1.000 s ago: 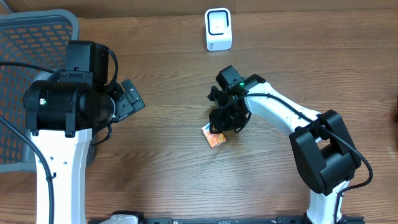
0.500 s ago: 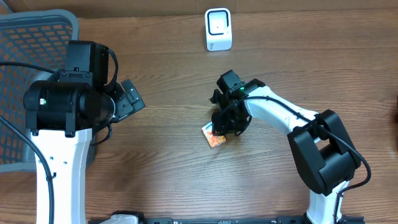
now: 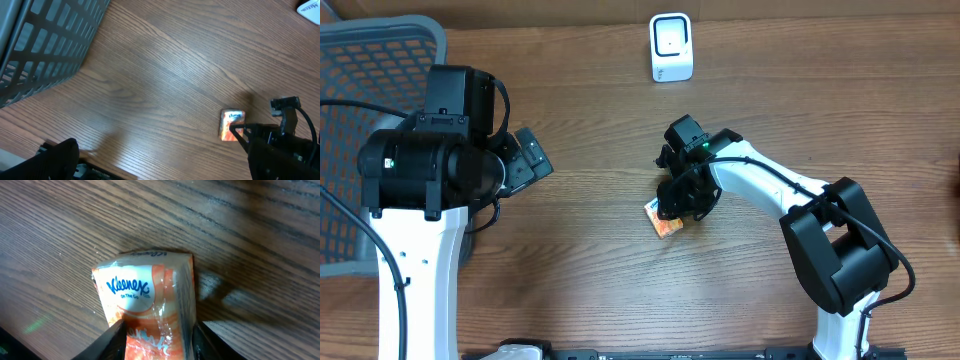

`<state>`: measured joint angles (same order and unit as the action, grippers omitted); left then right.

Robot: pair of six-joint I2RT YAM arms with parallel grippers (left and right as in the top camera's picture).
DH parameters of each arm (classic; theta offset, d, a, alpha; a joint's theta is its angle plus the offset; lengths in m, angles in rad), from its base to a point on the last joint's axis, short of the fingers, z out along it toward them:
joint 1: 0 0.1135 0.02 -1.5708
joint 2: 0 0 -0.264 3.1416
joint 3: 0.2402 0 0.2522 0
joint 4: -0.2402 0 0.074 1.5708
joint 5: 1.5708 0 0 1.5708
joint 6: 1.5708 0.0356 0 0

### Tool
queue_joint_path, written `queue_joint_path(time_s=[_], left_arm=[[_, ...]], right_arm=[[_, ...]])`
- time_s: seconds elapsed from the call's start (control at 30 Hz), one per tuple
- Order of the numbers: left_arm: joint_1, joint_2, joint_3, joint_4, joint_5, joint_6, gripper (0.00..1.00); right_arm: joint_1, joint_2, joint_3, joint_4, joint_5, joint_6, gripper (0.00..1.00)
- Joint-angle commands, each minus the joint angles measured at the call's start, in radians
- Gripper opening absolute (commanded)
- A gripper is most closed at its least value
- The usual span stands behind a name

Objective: Scan the item barcode

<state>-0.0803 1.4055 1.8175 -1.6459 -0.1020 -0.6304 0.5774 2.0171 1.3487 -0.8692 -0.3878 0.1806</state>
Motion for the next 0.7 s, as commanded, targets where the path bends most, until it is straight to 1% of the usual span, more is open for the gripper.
queue_joint_path(time_s=[0.0, 0.13, 0.17, 0.2, 0.27, 0.33, 0.4, 0.53, 0.67], left_arm=[[0.005, 0.001, -0.004, 0.001, -0.013, -0.021, 1.00], [0.005, 0.001, -0.004, 0.001, -0.013, -0.021, 0.99], [0.005, 0.001, -0.004, 0.001, -0.013, -0.021, 1.00], [0.005, 0.001, -0.004, 0.001, -0.013, -0.021, 1.00], [0.005, 0.001, -0.004, 0.001, -0.013, -0.021, 1.00], [0.005, 0.001, -0.004, 0.001, -0.013, -0.021, 1.00], [0.005, 0.001, -0.004, 0.001, -0.013, -0.021, 1.00], [0.005, 0.001, -0.004, 0.001, -0.013, -0.021, 1.00], [0.005, 0.001, -0.004, 0.001, -0.013, -0.021, 1.00]], right_arm=[[0.002, -0.007, -0.028, 0.023, 0.002, 0.014, 0.41], [0.002, -0.007, -0.061, 0.054, 0.002, 0.034, 0.39], [0.002, -0.007, -0.061, 0.053, 0.002, 0.038, 0.33], [0.002, -0.007, -0.061, 0.054, 0.002, 0.037, 0.30], [0.002, -0.007, -0.061, 0.056, 0.002, 0.053, 0.21], [-0.002, -0.007, -0.061, 0.057, -0.003, 0.060, 0.10], [-0.007, -0.007, -0.056, 0.056, -0.016, 0.060, 0.05], [-0.029, -0.008, -0.033, 0.057, -0.072, 0.060, 0.04], [-0.071, -0.008, 0.001, 0.057, -0.175, 0.059, 0.04]])
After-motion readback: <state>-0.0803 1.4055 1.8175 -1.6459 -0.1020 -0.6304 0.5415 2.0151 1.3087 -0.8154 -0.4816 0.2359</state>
